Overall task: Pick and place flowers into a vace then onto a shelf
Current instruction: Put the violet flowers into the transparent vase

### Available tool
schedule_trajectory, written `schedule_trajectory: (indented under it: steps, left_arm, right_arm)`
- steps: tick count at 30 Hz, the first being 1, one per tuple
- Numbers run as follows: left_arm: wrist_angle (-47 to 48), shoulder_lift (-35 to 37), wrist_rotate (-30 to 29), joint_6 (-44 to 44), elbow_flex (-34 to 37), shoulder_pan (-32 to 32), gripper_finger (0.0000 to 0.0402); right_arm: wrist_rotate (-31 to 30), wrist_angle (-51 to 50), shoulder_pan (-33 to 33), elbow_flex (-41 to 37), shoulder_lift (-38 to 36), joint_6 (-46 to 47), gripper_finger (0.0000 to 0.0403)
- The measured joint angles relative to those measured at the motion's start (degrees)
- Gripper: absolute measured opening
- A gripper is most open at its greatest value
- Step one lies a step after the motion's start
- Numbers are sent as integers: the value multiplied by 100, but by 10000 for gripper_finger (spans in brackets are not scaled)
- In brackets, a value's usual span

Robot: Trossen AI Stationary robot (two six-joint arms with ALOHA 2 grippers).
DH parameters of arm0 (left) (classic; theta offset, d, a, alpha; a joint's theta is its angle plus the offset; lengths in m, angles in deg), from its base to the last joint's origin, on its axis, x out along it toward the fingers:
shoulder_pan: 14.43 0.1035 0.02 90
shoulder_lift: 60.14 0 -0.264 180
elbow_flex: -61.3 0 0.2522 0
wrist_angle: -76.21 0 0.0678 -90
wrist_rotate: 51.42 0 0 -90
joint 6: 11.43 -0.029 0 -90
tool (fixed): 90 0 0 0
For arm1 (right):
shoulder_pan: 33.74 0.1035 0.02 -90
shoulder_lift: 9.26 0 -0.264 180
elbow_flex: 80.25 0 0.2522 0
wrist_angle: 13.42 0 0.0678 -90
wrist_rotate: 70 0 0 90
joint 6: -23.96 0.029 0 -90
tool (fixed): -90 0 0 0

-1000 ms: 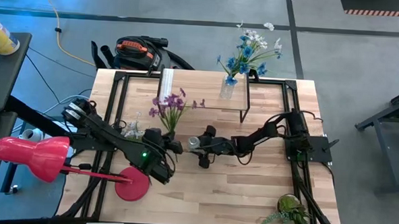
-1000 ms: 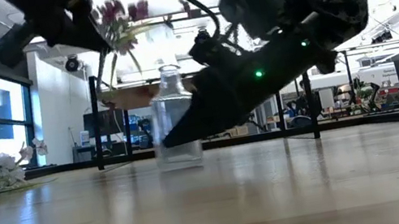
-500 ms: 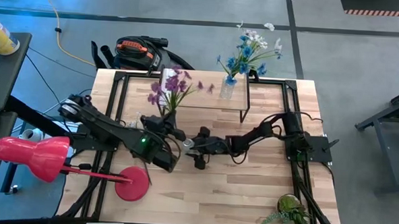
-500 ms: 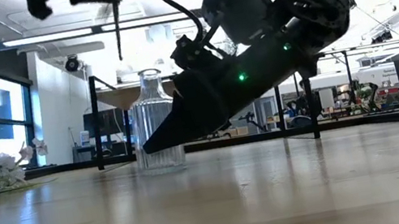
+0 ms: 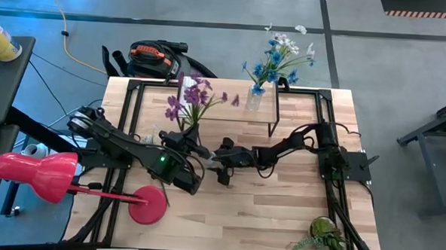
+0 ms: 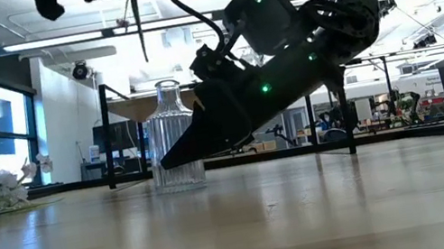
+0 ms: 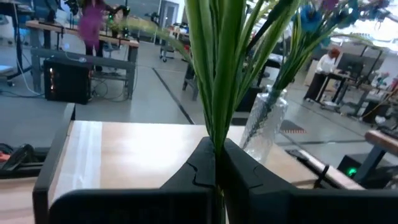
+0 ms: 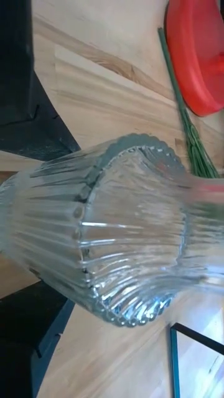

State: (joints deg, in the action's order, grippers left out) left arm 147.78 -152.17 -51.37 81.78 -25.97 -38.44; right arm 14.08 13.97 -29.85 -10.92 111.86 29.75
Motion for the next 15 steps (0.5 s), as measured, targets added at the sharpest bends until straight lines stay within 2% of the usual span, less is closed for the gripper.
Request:
schedule_trajectory:
  steps: [8, 15]
  left_arm:
    - [-369, -272, -6, 2, 119, 4, 44]
    - [-619, -480, -32, -9, 100, 0, 41]
  right_arm:
    - [314, -141, -88, 135, 7, -174, 278]
    - [343, -402, -93, 299, 7, -293, 278]
